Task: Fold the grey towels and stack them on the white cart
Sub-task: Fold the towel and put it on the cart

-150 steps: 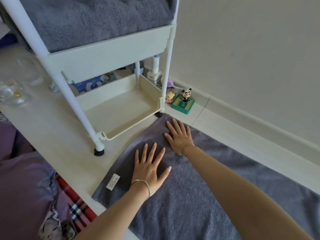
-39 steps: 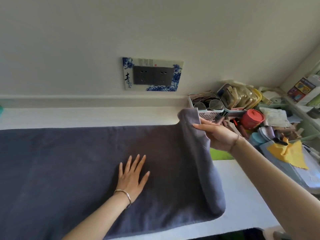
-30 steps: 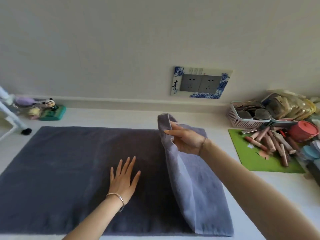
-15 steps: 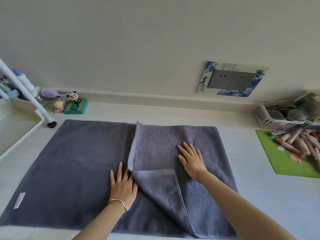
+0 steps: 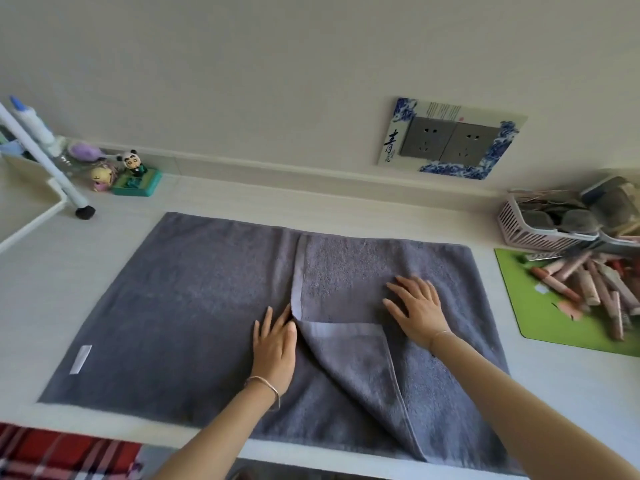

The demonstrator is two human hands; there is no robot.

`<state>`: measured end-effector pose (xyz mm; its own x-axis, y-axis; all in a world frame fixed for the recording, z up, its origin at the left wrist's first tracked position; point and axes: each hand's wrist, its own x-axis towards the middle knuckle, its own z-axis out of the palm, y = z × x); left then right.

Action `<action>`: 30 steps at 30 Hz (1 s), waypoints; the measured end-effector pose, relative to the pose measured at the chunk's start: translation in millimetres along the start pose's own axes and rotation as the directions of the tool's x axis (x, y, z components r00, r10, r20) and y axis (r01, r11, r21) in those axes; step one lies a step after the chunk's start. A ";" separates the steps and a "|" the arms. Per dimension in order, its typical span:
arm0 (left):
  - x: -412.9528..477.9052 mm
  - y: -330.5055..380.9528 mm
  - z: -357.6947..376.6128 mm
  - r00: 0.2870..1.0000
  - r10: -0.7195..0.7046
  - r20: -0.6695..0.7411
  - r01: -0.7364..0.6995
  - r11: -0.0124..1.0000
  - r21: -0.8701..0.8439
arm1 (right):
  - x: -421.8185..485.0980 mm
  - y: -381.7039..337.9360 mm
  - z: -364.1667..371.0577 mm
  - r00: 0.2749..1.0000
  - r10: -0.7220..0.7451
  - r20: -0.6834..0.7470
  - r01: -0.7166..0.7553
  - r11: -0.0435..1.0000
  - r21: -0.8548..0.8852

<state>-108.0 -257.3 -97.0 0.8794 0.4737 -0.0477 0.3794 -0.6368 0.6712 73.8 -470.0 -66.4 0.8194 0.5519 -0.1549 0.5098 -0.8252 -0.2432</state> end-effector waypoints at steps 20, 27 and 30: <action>-19.3 -19.2 -86.9 0.909 -0.383 0.165 0.388 0.634 -0.669 | -8.2 -176.0 -61.1 0.750 -0.564 0.345 0.004 0.526 0.851; -17.0 -40.1 -97.9 0.794 -0.547 0.265 0.597 0.620 -0.509 | 32.2 -165.1 -20.6 0.784 -0.452 0.426 0.060 0.738 0.672; -14.8 -35.6 -96.5 0.873 -0.467 0.141 0.481 0.777 -0.406 | 78.8 -137.4 -23.2 0.961 -0.217 0.173 0.072 0.796 0.601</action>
<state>-162.2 -182.9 -48.8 0.6310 0.6254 -0.4590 0.6009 -0.0198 0.7991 74.4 -315.8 -23.0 0.6310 0.7303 -0.2616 0.3074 -0.5450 -0.7801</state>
